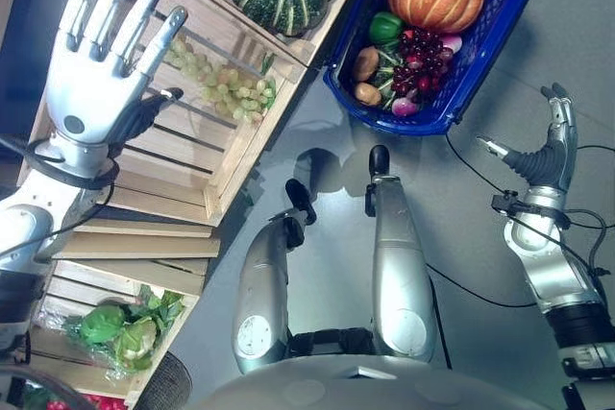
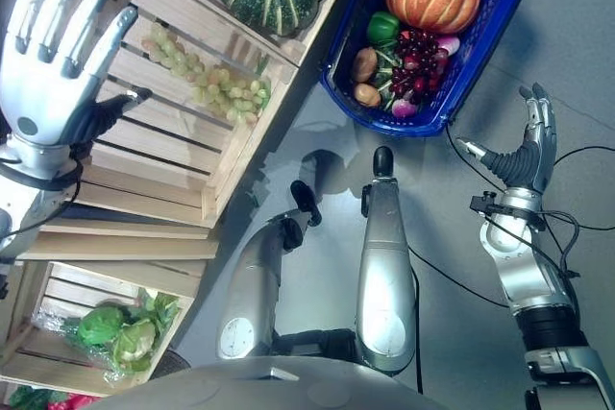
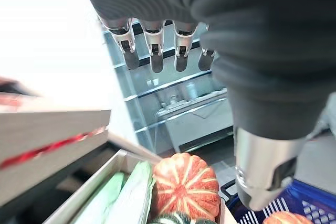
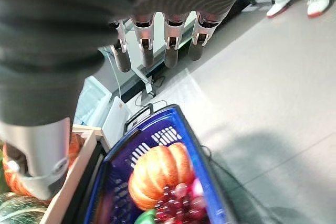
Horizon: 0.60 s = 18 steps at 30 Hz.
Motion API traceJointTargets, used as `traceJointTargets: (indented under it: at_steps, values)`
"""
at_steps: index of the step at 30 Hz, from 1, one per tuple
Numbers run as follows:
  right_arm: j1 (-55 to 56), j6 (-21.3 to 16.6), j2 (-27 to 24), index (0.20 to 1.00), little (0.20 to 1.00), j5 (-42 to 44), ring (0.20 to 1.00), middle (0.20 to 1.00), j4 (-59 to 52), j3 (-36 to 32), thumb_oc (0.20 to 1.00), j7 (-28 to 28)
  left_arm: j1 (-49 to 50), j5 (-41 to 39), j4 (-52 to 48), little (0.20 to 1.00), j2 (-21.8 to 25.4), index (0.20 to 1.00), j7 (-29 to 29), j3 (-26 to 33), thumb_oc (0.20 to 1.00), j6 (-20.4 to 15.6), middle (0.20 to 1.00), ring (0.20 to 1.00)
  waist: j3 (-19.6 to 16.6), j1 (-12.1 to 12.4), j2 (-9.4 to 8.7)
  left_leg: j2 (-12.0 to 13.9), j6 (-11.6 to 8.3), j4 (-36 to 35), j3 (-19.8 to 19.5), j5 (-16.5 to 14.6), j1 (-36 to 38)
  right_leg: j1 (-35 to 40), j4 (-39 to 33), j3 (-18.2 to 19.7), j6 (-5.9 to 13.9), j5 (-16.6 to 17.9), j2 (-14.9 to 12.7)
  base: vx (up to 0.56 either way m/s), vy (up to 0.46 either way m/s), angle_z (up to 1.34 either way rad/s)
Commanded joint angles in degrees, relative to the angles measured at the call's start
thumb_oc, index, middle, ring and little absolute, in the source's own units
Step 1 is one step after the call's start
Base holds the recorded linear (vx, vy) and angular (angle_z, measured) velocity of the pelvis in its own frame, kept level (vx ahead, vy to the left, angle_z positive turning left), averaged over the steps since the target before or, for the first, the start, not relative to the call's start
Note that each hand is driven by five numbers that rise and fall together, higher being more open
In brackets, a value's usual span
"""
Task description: Pick up fruits and vegetables into the basket
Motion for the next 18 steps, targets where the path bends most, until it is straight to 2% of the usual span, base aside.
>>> traceJointTargets:
  at_steps: [1,3,4,5,8,11,14,18]
  values:
    - [3.6,-1.5,-4.1,1.0,1.0,0.5,1.0,1.0,-5.4,-2.5,1.0,1.6,-1.7,-1.6,5.1,1.0,1.6,1.0,-3.7,-3.6,1.0,4.8,1.0,1.0,-2.4,-4.5,3.9,0.2,0.63,1.4,-1.0,-1.6,-2.4,2.9,-1.6,-0.6,4.45,-3.6,2.0,0.1,0.099,-0.29]
    - [4.2,-2.2,-4.5,1.0,1.0,0.8,1.0,1.0,-6.3,-2.7,1.0,2.3,-3.9,-3.5,7.1,1.0,2.4,1.0,-6.8,-6.6,1.0,5.4,1.0,1.0,-2.4,-5.5,3.94,0.3,0.61,1.7,-0.4,-1.8,-3.0,2.0,-1.6,0.0,4.72,-3.5,2.2,0.03,0.087,-0.21]
    - [4.5,-2.9,-4.8,1.0,1.0,1.2,1.0,1.0,-6.8,-3.1,1.0,2.9,-5.6,-4.6,8.4,1.0,2.8,1.0,-9.1,-8.4,1.0,6.0,1.0,1.0,-2.4,-6.0,3.93,0.4,1.11,1.5,0.7,-0.8,-3.9,0.9,-1.9,-0.1,4.39,-2.3,2.1,0.03,0.091,-0.14]
    - [4.7,-3.2,-4.9,1.0,1.0,1.5,1.0,1.0,-7.1,-3.1,1.0,3.1,-6.2,-4.9,9.0,1.0,3.0,1.0,-10.5,-9.5,1.0,6.2,1.0,1.0,-2.4,-6.2,4.03,0.2,0.69,1.9,0.1,-2.0,-3.3,1.5,-1.6,0.5,4.86,-3.4,2.3,0.03,0.069,-0.14]
    - [5.8,-5.1,-5.5,1.0,1.0,2.4,1.0,1.0,-8.4,-3.9,1.0,3.5,-9.2,-7.4,12.5,1.0,3.3,1.0,-13.6,-13.9,1.0,7.3,1.0,1.0,-2.4,-7.3,4.11,0.5,0.75,2.5,1.0,-2.6,-3.9,0.4,-1.4,1.3,5.17,-3.5,2.5,0.06,0.1,-0.16]
    - [6.4,-6.7,-5.8,1.0,1.0,2.7,1.0,1.0,-9.5,-4.9,1.0,3.6,-11.5,-10.1,17.1,1.0,2.1,1.0,-14.6,-17.4,1.0,7.7,1.0,1.0,-2.4,-8.0,4.24,0.7,0.7,2.9,1.8,-2.9,-4.7,-0.7,-1.3,2.1,5.43,-3.4,2.6,0.04,0.098,-0.12]
    - [6.4,-8.8,-5.9,1.0,1.0,2.3,1.0,1.0,-10.6,-5.5,1.0,3.8,-14.0,-13.4,22.4,1.0,0.5,1.0,-18.3,-21.2,1.0,9.3,1.0,1.0,-2.4,-9.0,4.47,0.7,0.56,3.2,2.6,-2.9,-6.0,-2.6,-1.2,3.1,5.62,-3.2,2.8,0.03,0.11,-0.17]
    - [5.9,-9.4,-5.8,1.0,1.0,1.7,1.0,1.0,-11.9,-5.9,1.0,4.0,-16.0,-15.7,28.3,1.0,-2.9,1.0,-21.9,-23.9,1.0,10.8,1.0,1.0,-2.4,-9.4,4.63,0.8,0.42,3.7,3.3,-3.1,-7.6,-4.6,-0.9,3.8,5.8,-3.1,2.8,0.02,0.088,-0.07]
